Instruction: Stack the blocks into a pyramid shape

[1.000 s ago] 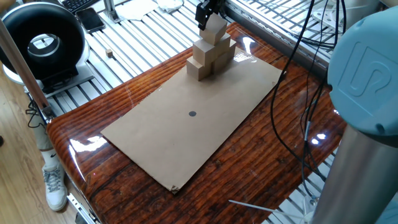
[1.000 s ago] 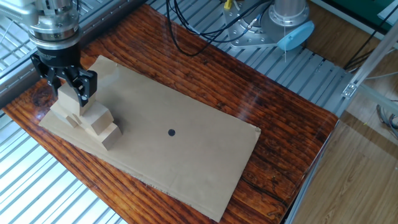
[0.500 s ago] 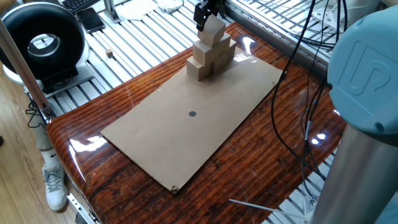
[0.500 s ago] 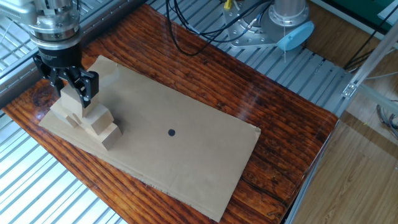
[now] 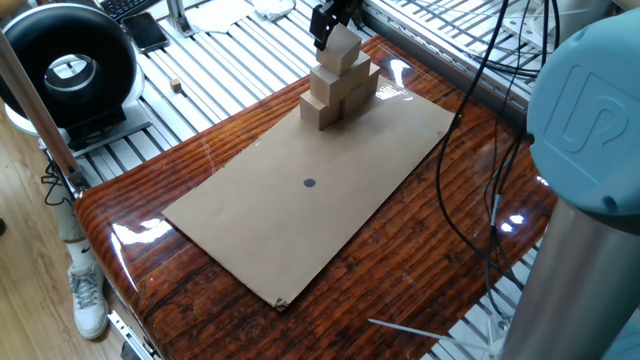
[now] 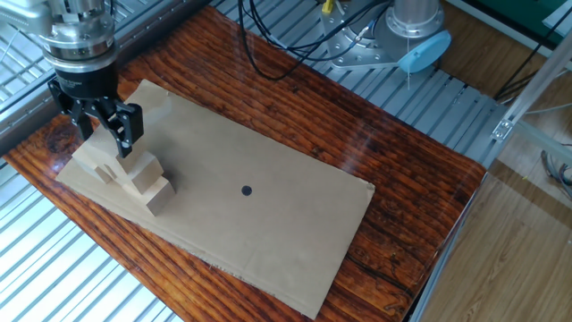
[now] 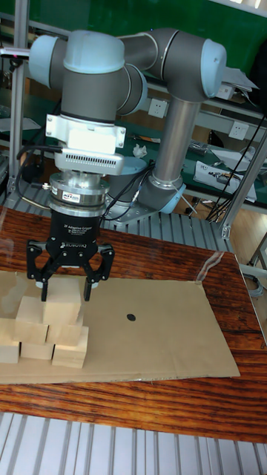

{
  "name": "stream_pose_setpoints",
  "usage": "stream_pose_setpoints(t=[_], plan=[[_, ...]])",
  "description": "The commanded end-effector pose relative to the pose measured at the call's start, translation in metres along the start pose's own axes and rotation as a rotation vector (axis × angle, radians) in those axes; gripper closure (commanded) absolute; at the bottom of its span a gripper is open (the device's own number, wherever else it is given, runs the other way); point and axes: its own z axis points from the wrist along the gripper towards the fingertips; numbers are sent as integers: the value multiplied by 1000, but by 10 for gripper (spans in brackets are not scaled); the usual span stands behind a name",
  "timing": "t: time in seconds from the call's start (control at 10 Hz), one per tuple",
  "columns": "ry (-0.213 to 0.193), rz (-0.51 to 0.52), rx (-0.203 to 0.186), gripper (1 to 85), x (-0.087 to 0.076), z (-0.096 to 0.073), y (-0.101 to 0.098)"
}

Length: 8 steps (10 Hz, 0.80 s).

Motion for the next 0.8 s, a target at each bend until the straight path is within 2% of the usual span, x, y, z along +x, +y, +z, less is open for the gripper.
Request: stream_pose_setpoints(t=[0.0,0.4,0.5,0.7], plan=[[-8,0,-8,167,-1,0,0],[-10,-9,2,170,-2,0,-3],[-11,-37,26,170,-1,0,-9],[-11,-59,48,170,-1,-6,-13]])
